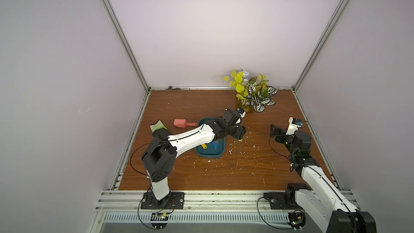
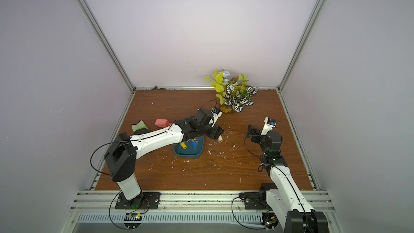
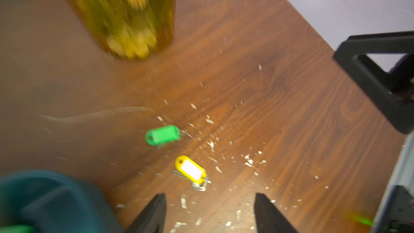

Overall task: Take the keys out of the storage box
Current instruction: Pick up the key from the storage box.

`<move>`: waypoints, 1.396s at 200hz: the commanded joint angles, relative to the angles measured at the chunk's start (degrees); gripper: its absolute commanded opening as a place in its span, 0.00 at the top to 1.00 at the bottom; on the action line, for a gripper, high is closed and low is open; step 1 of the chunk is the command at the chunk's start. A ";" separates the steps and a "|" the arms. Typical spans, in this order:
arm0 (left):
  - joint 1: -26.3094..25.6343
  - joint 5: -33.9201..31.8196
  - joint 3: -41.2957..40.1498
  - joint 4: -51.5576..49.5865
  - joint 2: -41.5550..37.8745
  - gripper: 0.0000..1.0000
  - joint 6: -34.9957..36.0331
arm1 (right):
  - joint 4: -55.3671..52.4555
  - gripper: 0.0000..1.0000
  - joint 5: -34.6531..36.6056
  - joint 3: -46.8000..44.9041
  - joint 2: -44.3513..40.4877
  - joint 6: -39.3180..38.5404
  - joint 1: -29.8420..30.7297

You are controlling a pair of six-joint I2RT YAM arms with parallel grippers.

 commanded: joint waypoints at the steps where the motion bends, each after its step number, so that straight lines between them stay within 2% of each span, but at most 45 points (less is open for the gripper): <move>1: 1.06 -6.48 -1.36 -0.36 -2.68 0.22 1.91 | -0.78 0.01 -1.90 3.68 0.06 -1.16 -0.15; 33: 3.65 -12.36 -3.23 -0.67 -7.00 0.08 1.81 | -3.04 0.01 -3.61 5.51 0.74 -1.80 -0.07; 50: 5.23 -15.08 -5.48 0.72 -9.87 0.00 1.95 | -4.37 0.01 -7.27 6.77 1.60 -3.19 -0.09; 97: 9.63 -21.41 -8.95 -0.09 -16.00 0.00 2.95 | -6.37 0.01 -11.87 10.16 5.19 -4.52 1.64; 158: 20.46 -16.28 -17.20 0.81 -24.42 0.00 -2.42 | -10.76 0.01 -5.81 17.47 10.09 -7.77 13.38; 209: 30.02 -11.10 -25.04 2.55 -31.35 0.00 -8.30 | -12.22 0.03 -5.18 23.15 15.91 -9.32 21.73; 248: 31.65 -8.67 -30.24 3.84 -34.51 0.00 -13.37 | -16.91 0.12 -4.78 30.70 22.44 -11.04 27.14; 279: 31.91 -7.62 -34.30 4.77 -35.88 0.00 -16.76 | -23.99 0.17 -1.12 39.65 29.89 -14.40 32.75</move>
